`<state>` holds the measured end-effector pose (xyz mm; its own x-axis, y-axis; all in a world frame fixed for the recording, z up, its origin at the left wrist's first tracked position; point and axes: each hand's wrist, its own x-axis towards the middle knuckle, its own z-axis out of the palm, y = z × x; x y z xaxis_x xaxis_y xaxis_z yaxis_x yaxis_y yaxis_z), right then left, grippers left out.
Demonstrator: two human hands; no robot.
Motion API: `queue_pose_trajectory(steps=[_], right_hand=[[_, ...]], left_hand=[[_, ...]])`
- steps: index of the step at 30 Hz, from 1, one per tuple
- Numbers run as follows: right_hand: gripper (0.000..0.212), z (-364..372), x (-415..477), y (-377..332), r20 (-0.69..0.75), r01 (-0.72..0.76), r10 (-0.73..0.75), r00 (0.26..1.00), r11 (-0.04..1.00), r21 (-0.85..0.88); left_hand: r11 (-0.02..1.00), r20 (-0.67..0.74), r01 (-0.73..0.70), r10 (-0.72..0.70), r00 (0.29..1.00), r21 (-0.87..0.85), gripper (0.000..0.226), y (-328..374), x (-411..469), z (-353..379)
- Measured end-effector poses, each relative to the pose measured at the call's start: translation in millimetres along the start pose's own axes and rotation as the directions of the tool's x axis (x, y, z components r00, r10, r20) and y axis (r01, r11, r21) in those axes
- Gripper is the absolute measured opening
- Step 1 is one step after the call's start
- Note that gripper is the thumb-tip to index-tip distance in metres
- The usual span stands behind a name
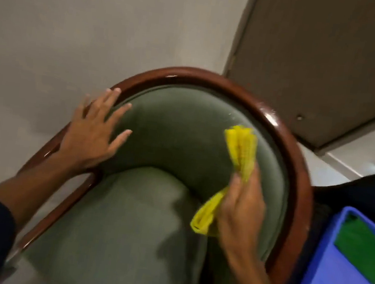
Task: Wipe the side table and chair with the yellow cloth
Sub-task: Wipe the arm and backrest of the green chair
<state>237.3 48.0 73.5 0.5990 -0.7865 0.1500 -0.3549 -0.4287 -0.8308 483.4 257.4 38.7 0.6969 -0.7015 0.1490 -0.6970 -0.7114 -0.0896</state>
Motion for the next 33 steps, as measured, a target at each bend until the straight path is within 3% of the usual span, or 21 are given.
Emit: queue_pose_trajectory(steps=[2, 4, 6, 8, 13, 23, 28, 33], right_hand=[[0.057, -46.2, 22.5, 2.9, -0.202, 0.02, -0.055, 0.978, 0.984, -0.175], [0.057, -71.3, 41.7, 14.3, -0.254, -0.034, -0.051, 0.966, 0.947, -0.32], [0.06, -73.2, 55.0, 29.2, -0.068, -0.055, 0.02, 0.997, 0.835, -0.548], [0.068, -70.6, 62.6, 46.2, 0.129, 0.02, 0.089, 0.988, 0.744, -0.668], [0.063, -68.2, 94.5, 63.2, 0.282, 0.205, -0.017, 0.959, 0.728, -0.654], [0.066, 60.6, 183.7, -4.0, 0.442, 0.525, -0.283, 0.851, 0.491, -0.695], [0.071, 156.5, 181.5, -41.2, 0.53, 0.704, -0.465, 0.709, 0.417, -0.575], [0.069, 217.3, 152.9, -53.1, 0.679, 0.923, -0.631, 0.375, 0.183, -0.339]], left_hand=[[1.0, 0.049, -0.02, 0.019, 0.999, 0.014, 0.075, -7.0, 31.1, -4.2], [0.999, 0.1, -0.043, 0.041, 0.994, 0.02, 0.081, -12.5, 57.3, -3.1], [0.998, 0.149, -0.06, 0.057, 0.987, 0.012, 0.086, -23.9, 73.9, 3.9], [0.995, 0.158, -0.095, 0.094, 0.983, -0.002, 0.089, -36.6, 80.0, 13.3], [0.991, 0.095, -0.116, 0.122, 0.988, -0.06, 0.086, -47.7, 81.7, 30.1], [0.987, 0.095, -0.118, 0.128, 0.987, -0.105, 0.087, -44.7, 75.6, 19.8], [0.989, 0.046, -0.075, 0.081, 0.996, -0.128, 0.095, -47.5, 72.8, 25.5], [0.967, -0.023, 0.038, -0.045, 0.999, -0.252, 0.097, -53.6, 70.9, 32.4]])
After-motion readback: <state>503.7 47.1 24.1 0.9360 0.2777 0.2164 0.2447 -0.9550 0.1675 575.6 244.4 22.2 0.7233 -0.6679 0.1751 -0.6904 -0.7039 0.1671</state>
